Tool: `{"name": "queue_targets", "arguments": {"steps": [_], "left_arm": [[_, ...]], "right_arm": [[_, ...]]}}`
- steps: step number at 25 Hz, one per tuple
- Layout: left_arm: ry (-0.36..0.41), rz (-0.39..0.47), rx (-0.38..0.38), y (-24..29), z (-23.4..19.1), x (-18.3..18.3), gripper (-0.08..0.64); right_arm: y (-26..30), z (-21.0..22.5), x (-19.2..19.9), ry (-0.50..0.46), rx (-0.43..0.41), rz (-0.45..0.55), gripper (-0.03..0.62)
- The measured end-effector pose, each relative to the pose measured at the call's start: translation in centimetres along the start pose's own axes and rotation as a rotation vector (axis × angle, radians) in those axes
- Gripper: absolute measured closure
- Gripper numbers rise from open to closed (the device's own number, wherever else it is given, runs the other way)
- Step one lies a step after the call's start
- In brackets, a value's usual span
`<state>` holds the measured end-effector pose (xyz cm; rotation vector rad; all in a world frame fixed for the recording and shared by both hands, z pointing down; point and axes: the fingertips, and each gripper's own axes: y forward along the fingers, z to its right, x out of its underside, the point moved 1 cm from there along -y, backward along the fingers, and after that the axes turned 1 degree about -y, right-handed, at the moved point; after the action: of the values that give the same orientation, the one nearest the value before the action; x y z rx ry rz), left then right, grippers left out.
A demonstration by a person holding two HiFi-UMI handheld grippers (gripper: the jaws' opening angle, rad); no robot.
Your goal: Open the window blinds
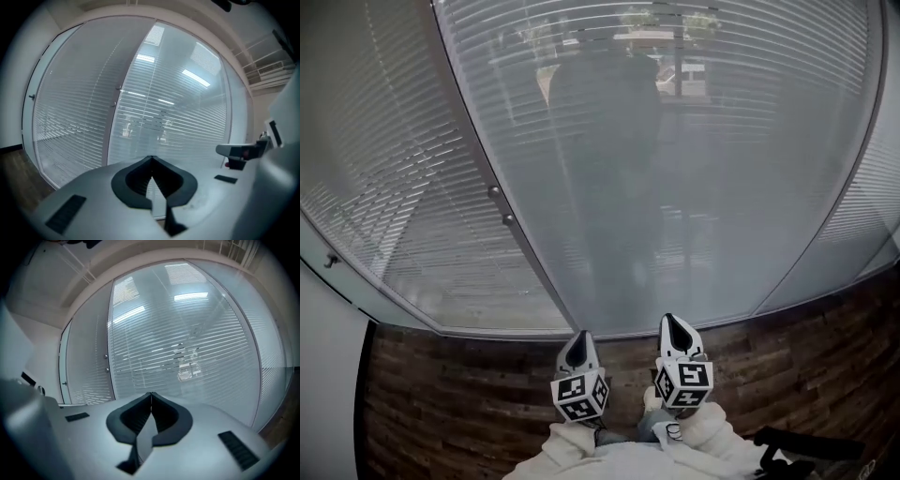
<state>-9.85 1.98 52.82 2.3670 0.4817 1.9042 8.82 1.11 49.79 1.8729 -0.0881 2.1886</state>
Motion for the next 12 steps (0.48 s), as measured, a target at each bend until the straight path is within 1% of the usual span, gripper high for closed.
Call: {"name": "queue_targets", "arguments": {"steps": [3, 7, 9, 12], "left_arm": [[-0.005, 0.006, -0.021, 4.3, -0.6, -1.9, 0.561], [0.009, 0.051, -0.033, 8.8, 0.6, -5.1, 0.561], [0.015, 0.063, -0.04, 10.6, 1.1, -5.6, 0.561], [0.046, 0.066, -0.052, 12.7, 0.3, -6.0, 0.561]], "right_arm": [[4.9, 0.1, -1.6, -0.009, -0.052, 0.009, 0.58], [9.7, 0.9, -4.1, -0.034, -0.116, 0.029, 0.58], [11.8, 1.6, -4.1, -0.032, -0.128, 0.018, 0.58], [14.8, 2.0, -3.6, -0.017, -0.141, -0.003, 0.58]]}}
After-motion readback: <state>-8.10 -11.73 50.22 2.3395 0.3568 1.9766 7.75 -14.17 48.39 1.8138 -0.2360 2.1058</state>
